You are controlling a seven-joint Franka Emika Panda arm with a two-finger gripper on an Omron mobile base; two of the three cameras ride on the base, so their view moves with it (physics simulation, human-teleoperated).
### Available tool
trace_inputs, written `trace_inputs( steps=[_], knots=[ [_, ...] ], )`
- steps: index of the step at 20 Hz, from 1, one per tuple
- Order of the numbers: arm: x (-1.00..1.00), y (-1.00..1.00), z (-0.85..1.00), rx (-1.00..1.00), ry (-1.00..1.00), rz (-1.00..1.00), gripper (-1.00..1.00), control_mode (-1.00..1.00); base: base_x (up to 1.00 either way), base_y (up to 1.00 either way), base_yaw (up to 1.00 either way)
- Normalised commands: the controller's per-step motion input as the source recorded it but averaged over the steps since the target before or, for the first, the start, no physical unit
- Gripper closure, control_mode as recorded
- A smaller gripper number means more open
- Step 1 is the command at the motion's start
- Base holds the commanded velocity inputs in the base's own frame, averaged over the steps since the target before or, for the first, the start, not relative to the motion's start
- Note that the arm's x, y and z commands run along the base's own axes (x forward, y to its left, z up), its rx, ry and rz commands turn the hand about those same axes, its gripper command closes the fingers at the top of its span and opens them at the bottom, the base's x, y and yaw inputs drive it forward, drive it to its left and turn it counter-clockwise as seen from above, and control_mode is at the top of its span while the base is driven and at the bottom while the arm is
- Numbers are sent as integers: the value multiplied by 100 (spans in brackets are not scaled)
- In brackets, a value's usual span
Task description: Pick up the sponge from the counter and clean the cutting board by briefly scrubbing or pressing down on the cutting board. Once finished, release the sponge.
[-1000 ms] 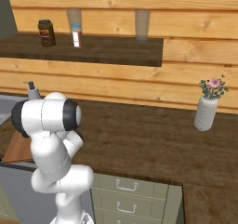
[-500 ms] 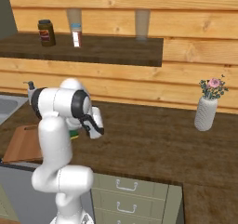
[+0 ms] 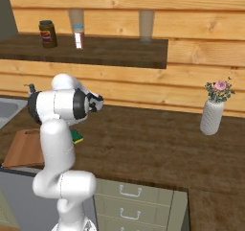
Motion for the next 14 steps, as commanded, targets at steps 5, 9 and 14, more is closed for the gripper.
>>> trace_inputs(
  steps=[5, 9, 14],
  knots=[
    [-23, -63, 69, 0, 0, 10, -100, -100, 0, 0, 0],
    [-57, -71, 84, 5, 0, 6, -100, -100, 0, 0, 0],
    [-53, -28, 99, 9, 0, 0, -100, -100, 0, 0, 0]
  ],
)
